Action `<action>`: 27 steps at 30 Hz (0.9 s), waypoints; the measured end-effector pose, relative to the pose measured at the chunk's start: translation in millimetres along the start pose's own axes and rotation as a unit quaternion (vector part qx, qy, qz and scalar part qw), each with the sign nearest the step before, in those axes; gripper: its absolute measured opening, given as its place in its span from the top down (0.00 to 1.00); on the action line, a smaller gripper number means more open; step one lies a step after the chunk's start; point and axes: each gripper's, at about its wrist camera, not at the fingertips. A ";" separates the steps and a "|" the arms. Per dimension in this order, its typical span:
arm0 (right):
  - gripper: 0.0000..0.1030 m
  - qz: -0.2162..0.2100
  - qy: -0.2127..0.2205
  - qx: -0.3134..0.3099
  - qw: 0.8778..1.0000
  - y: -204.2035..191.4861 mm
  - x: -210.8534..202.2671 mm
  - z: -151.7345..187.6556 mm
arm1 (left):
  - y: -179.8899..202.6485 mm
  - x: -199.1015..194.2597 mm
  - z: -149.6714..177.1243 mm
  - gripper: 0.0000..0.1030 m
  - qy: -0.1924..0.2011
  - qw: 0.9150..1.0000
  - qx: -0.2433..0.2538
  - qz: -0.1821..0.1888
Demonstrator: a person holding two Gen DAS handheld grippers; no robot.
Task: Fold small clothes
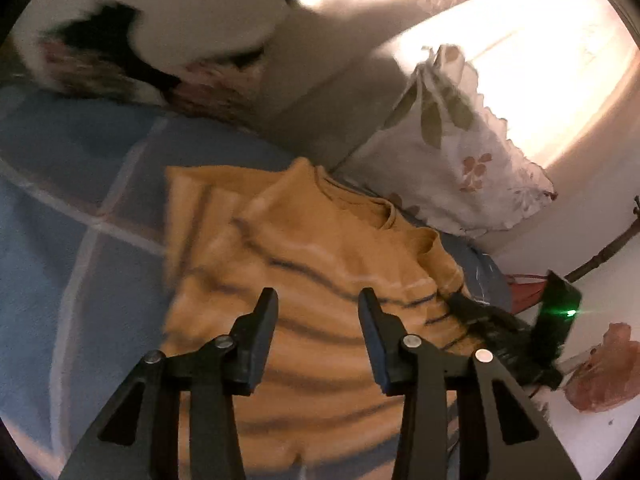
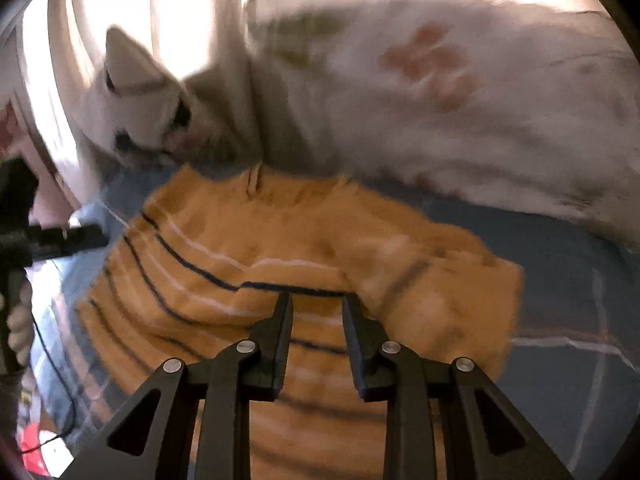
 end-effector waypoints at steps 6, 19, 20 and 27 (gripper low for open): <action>0.79 0.082 0.016 0.041 0.996 44.7 39.5 -21.3 | -34.0 56.8 -28.6 0.61 0.001 0.997 -0.052 -0.065; 0.63 0.124 0.071 0.225 0.964 133.7 -37.2 -3.6 | -58.6 35.8 -28.2 0.62 0.024 0.992 -0.120 -0.009; 0.57 0.112 0.071 0.218 0.967 130.3 -51.2 0.0 | -55.7 25.7 -27.0 0.62 0.031 0.993 -0.116 -0.004; 0.45 0.027 0.052 0.194 0.979 82.7 -114.3 75.5 | -50.6 -46.9 -1.2 0.58 0.053 0.995 -0.088 0.014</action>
Point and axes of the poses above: each gripper's, at about its wrist camera, not at the fingertips, and x roughly the way its jaws point, y to its right, z to its underside, and after that the axes turned 9 degrees about y, right-handed
